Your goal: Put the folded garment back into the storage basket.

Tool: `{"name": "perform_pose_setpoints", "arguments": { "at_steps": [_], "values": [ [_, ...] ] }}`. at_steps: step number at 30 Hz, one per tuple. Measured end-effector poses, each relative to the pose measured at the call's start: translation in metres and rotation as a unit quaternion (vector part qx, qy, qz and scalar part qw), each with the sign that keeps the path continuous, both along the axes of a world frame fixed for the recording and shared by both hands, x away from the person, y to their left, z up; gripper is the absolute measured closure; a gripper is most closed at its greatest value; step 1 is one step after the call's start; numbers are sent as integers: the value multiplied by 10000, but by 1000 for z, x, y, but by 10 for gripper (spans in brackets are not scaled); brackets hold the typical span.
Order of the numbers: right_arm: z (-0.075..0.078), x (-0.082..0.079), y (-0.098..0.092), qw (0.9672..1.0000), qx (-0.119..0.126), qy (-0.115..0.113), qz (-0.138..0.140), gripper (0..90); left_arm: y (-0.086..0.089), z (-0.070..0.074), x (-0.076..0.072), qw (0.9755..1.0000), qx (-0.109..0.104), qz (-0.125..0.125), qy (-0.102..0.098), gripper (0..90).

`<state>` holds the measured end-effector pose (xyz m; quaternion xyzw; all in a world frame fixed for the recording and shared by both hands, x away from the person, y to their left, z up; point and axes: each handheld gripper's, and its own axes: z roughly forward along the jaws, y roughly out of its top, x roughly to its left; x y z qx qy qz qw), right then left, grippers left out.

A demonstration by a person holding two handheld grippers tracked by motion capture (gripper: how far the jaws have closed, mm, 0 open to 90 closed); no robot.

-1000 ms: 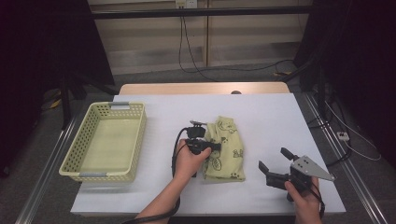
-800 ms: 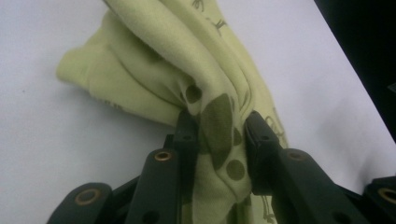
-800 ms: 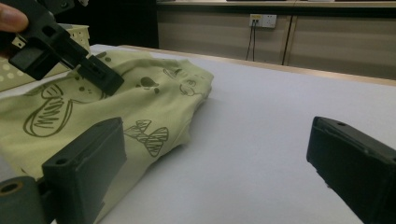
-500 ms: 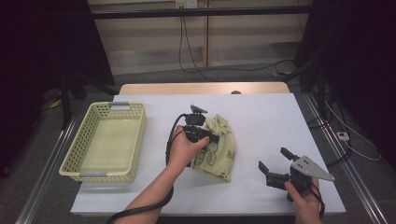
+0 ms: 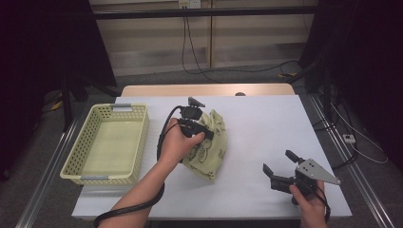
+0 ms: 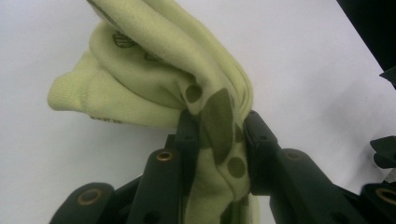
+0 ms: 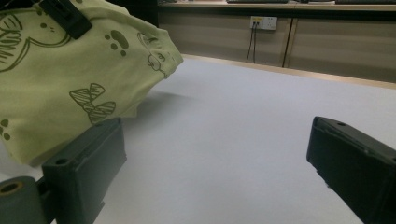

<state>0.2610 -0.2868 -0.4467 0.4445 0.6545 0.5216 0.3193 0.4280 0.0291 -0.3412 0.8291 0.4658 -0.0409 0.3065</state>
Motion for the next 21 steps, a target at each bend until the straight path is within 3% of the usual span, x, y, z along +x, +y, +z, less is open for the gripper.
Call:
{"name": "perform_pose_setpoints", "arguments": {
  "at_steps": [8, 21],
  "values": [
    [0, 0, 0, 10000, -1, -13, 9, 43, 12, 15, 3, 9997, 219, 26, -99, 721],
    [0, 0, 0, 10000, 4, 0, 1, 43, 37, 29, 8, 9995, 282, 131, -60, 722]
  ]
}}
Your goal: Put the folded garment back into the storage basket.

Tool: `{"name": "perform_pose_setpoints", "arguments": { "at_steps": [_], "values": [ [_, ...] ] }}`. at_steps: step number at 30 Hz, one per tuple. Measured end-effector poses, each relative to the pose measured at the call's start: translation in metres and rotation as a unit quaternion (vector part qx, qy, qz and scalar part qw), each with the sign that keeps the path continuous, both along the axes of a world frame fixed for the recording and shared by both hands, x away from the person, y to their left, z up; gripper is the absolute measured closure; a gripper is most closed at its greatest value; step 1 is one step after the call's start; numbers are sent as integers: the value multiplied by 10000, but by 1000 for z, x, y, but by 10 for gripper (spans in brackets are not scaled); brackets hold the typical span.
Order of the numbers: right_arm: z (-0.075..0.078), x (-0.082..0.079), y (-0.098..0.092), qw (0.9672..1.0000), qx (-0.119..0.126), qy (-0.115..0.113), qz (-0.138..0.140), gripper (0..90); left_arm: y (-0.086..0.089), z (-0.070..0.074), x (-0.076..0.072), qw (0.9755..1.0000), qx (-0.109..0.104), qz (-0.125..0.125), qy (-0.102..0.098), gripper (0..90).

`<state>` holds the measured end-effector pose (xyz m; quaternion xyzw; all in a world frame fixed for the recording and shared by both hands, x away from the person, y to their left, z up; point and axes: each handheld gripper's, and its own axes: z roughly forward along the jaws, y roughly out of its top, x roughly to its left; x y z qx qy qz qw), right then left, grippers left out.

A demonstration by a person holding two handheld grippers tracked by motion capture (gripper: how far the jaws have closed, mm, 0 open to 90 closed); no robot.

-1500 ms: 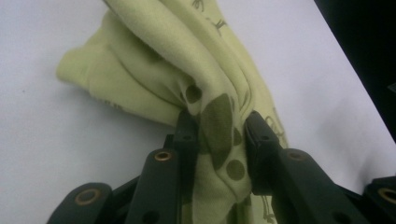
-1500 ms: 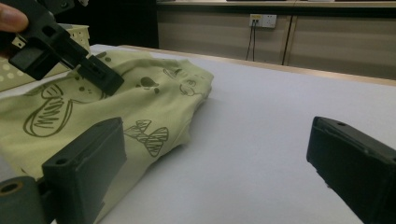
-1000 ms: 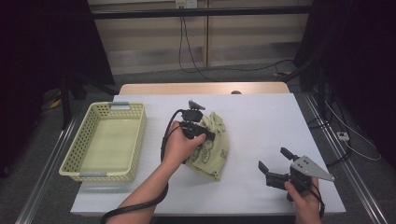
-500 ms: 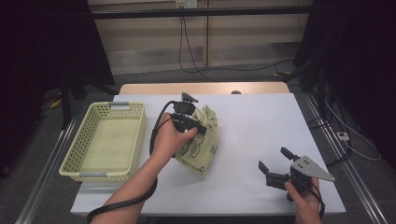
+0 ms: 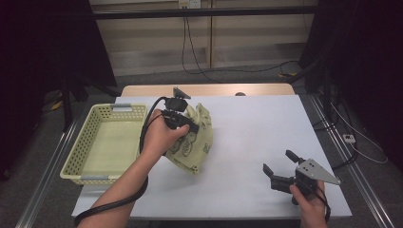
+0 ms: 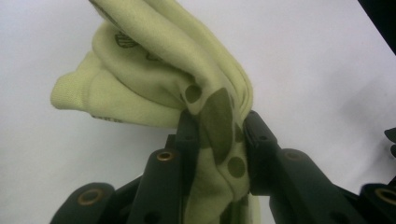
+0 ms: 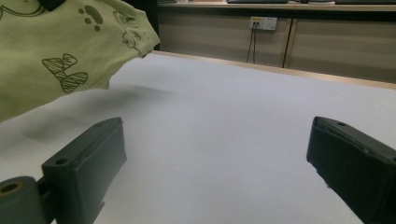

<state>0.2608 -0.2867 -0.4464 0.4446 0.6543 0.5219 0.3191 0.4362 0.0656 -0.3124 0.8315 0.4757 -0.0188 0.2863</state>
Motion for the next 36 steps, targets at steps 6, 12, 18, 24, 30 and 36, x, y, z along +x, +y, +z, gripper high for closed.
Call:
{"name": "perform_pose_setpoints", "arguments": {
  "at_steps": [6, 12, 18, 24, 30, 36],
  "values": [
    [0, 0, 0, 10000, 0, 3, 12, 43, 10, 7, 2, 10000, 60, 62, -37, 722],
    [0, 0, 1, 10000, -13, -1, -4, 43, 19, 13, 4, 9999, 110, 92, -45, 723],
    [0, 0, 0, 10000, -7, -11, -1, 43, 27, 19, 4, 9997, 101, 166, -121, 723],
    [0, 0, 1, 10000, -7, -2, -14, 43, 36, 26, 5, 9994, 64, 287, -202, 723],
    [0, 0, 1, 10000, -6, -4, -13, 43, 43, 33, 7, 9990, 62, 371, -240, 724],
    [0, 0, 1, 10000, -2, -1, -23, 42, 51, 39, 9, 9989, 110, 393, -227, 726]
  ]
}}
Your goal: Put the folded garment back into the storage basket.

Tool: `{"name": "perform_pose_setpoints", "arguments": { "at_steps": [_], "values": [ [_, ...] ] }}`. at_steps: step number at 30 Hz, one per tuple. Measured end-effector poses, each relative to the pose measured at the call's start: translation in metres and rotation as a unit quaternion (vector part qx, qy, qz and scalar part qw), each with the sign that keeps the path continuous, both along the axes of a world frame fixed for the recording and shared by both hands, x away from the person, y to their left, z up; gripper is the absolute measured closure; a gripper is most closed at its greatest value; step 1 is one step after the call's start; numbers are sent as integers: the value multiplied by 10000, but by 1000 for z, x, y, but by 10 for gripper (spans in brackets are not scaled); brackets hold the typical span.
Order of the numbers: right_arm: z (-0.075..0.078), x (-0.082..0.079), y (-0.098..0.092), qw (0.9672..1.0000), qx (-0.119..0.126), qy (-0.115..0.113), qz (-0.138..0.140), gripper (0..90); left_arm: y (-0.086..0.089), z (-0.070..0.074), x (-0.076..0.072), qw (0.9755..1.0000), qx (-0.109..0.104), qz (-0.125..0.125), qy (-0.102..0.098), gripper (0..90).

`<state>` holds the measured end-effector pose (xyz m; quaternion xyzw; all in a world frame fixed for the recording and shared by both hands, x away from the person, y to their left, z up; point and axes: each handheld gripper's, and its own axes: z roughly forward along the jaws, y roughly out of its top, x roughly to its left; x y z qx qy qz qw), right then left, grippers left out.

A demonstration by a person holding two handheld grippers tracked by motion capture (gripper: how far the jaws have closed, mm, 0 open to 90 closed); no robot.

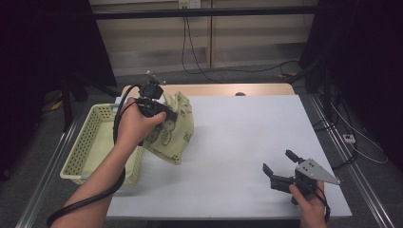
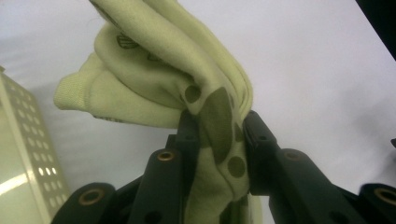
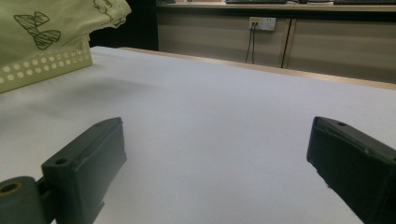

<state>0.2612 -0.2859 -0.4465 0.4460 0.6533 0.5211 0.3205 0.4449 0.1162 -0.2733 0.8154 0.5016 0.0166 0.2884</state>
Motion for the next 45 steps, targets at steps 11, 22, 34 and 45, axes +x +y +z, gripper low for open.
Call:
{"name": "perform_pose_setpoints", "arguments": {
  "at_steps": [11, 22, 34, 45],
  "values": [
    [0, 0, 0, 10000, 3, -2, -2, 42, 15, 10, 4, 9999, -48, 121, 27, 726],
    [0, 0, 0, 10000, -1, -1, -4, 43, 28, 19, 7, 9998, -63, 209, 35, 727],
    [0, 0, 0, 10000, 0, -5, -8, 42, 41, 26, 9, 9993, -11, 357, 49, 726],
    [0, 0, 0, 10000, -7, -11, -13, 43, 54, 32, 11, 9989, -19, 469, 67, 726]
  ]
}}
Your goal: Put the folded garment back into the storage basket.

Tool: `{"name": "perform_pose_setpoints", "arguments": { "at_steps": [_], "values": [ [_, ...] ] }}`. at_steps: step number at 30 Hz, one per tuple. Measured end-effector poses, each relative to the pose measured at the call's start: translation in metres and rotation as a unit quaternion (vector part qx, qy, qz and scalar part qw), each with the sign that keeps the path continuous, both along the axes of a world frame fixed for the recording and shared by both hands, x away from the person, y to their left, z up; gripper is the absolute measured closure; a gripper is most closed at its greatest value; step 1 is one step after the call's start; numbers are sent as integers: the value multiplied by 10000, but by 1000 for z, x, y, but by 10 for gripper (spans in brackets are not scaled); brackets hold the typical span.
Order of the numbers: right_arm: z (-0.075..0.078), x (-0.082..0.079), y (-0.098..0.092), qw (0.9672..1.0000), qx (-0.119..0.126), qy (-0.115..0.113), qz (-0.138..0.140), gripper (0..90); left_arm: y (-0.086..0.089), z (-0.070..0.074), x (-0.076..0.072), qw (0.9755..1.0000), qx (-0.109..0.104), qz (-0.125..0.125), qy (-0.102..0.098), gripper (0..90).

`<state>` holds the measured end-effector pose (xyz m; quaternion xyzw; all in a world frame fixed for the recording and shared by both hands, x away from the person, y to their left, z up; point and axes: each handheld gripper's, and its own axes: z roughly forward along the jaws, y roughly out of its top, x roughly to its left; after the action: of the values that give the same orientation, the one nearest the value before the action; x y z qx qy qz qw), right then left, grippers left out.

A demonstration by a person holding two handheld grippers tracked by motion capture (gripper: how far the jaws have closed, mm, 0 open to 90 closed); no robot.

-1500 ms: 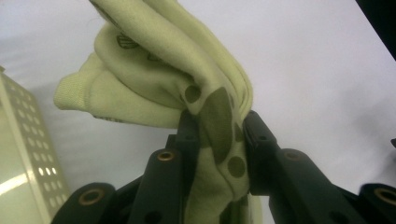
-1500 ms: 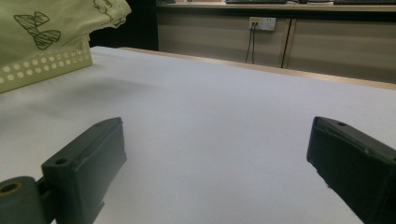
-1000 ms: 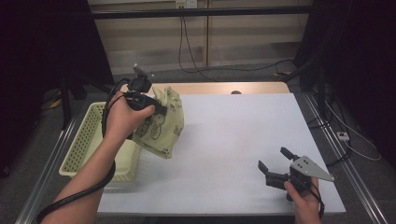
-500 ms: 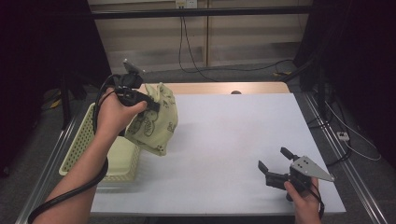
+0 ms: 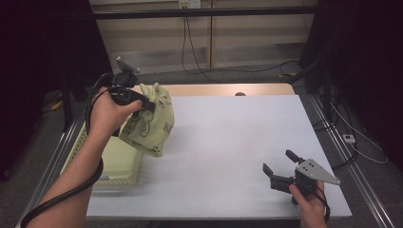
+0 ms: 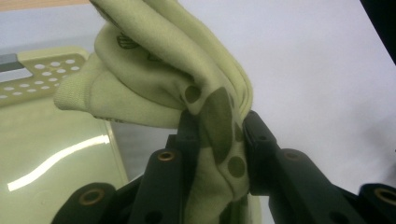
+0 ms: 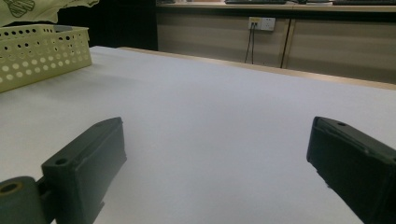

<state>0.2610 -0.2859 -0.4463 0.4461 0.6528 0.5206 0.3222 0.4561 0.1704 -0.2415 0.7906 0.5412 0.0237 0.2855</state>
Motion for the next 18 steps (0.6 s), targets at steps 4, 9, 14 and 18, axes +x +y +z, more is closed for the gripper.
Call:
{"name": "perform_pose_setpoints", "arguments": {
  "at_steps": [4, 9, 14, 18],
  "values": [
    [0, 0, 0, 10000, -6, -2, 3, 43, 4, 3, 0, 10000, 24, 16, 12, 727],
    [0, 0, 0, 10000, -5, -2, 1, 43, 9, 5, 1, 10000, 5, 76, 19, 727],
    [0, 0, 0, 10000, -3, -2, -3, 42, 14, 7, 1, 9999, 43, 107, 5, 727],
    [0, 0, 0, 10000, -2, 5, 3, 43, 19, 9, 2, 9999, 32, 159, -24, 727]
  ]
}}
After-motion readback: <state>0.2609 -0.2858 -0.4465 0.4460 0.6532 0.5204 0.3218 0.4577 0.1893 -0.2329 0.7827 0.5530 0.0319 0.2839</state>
